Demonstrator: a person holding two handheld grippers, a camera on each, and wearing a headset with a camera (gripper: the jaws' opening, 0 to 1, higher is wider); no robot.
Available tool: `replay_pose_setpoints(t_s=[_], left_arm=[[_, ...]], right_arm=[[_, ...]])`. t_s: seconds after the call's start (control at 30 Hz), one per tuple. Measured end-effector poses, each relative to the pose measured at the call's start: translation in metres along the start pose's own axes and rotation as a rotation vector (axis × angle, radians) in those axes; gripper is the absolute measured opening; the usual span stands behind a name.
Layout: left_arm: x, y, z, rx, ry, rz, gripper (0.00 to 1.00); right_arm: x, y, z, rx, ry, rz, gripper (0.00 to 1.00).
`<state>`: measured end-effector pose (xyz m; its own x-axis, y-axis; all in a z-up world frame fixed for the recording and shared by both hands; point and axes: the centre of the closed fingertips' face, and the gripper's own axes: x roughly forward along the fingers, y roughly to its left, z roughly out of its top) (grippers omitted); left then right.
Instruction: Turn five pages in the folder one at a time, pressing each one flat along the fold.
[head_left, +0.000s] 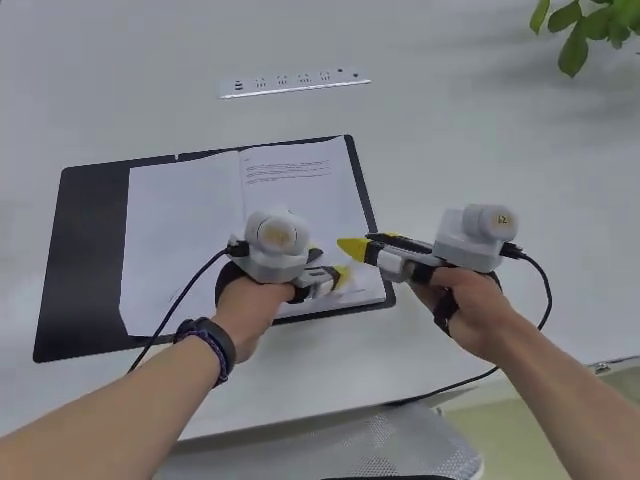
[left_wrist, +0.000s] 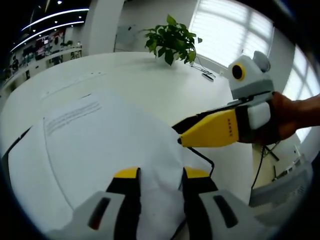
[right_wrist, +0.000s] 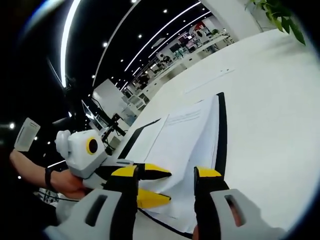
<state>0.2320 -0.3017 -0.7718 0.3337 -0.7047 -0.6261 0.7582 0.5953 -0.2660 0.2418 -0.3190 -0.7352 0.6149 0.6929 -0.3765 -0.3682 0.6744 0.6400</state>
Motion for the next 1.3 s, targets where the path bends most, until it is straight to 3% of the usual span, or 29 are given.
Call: replay_pose_setpoints(t_s=[0.3,0.43,0.9,1.0,1.13,1.3], left_arm=[[-0.013,-0.005,0.000,-0.009,-0.026,-0.009,0.38],[-0.026,-0.005,0.003,-0.009,-0.048,0.002,0.44],[-0.065,0.011,0.003,0.045,-0.061,0.075,0.50],[-0.075,0.012,0.004,0.032,-0.083,0.089,0.52],[-0.084,0.014,-0.001,0.068,-0.062,0.101,0.54],[-0.100,0.017,-0.002,0.068,-0.080,0.118,0.56]], right_arm=[[0.002,0.010,-0.003,-0.052,0.013,0.006,0.24],[-0.001,0.013,-0.002,-0.069,0.016,0.005,0.19],[-0.002,0.032,-0.010,-0.108,0.040,0.013,0.01],[-0.001,0.039,-0.011,-0.127,0.046,0.019,0.00],[0.002,0.047,-0.013,-0.142,0.049,0.030,0.00],[0.006,0.050,-0.014,-0.136,0.048,0.031,0.00]])
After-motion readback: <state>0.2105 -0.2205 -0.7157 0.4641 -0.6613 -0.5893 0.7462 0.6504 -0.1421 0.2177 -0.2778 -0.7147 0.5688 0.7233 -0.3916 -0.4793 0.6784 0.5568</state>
